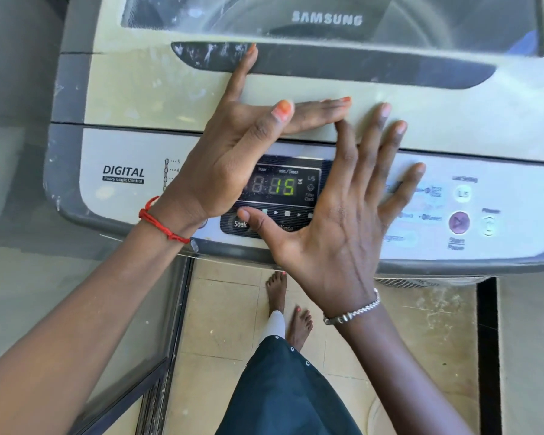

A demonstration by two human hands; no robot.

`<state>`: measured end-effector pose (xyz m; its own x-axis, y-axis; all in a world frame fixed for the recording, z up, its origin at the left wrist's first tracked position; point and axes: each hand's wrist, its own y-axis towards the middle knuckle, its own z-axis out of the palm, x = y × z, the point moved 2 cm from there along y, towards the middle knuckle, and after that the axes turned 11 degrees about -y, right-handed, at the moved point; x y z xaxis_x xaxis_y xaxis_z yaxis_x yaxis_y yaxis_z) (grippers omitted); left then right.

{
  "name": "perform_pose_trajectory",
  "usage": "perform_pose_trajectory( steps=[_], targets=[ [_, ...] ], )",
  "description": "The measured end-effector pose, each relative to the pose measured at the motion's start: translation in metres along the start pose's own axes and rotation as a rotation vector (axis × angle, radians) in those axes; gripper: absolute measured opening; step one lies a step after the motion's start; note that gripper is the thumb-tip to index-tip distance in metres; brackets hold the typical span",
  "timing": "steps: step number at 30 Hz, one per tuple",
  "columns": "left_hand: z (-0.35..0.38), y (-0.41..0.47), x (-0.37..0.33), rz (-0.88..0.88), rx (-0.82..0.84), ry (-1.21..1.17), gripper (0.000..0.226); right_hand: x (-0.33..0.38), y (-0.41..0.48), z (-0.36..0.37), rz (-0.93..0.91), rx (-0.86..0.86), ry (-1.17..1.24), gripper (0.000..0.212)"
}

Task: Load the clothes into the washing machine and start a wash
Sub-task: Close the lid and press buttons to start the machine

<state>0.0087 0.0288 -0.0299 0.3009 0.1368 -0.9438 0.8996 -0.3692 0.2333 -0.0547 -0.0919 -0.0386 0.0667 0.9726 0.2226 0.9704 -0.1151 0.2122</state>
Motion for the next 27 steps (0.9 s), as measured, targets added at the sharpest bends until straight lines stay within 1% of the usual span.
perform_pose_trajectory(
  steps=[3,5,8,10,13,16,21,27],
  targets=[
    [0.007,0.0,-0.01,0.045,0.11,0.17,0.05,-0.005,-0.002,-0.003,-0.056,0.062,0.075,0.108],
    [0.007,0.001,-0.013,0.027,0.104,0.158,0.05,-0.015,-0.001,-0.008,-0.082,0.111,0.138,0.103],
    [0.011,0.003,-0.011,0.016,0.082,0.181,0.05,-0.043,0.0,-0.01,-0.106,0.162,0.165,0.1],
    [0.012,0.002,-0.013,0.001,0.07,0.169,0.048,-0.07,0.002,-0.016,-0.066,0.169,0.14,0.102],
    [0.012,0.003,-0.014,-0.023,0.041,0.148,0.046,-0.114,0.005,-0.03,0.08,0.173,0.137,0.103],
    [0.009,0.001,-0.015,-0.021,0.016,0.138,0.043,-0.142,0.007,-0.039,0.195,0.151,0.213,0.088],
    [0.005,-0.001,-0.017,-0.023,-0.012,0.122,0.044,-0.153,0.007,-0.043,0.187,0.145,0.315,0.077],
    [0.006,-0.002,-0.018,-0.026,-0.045,0.109,0.044,-0.155,0.007,-0.045,0.18,0.145,0.398,0.079]
  ],
)
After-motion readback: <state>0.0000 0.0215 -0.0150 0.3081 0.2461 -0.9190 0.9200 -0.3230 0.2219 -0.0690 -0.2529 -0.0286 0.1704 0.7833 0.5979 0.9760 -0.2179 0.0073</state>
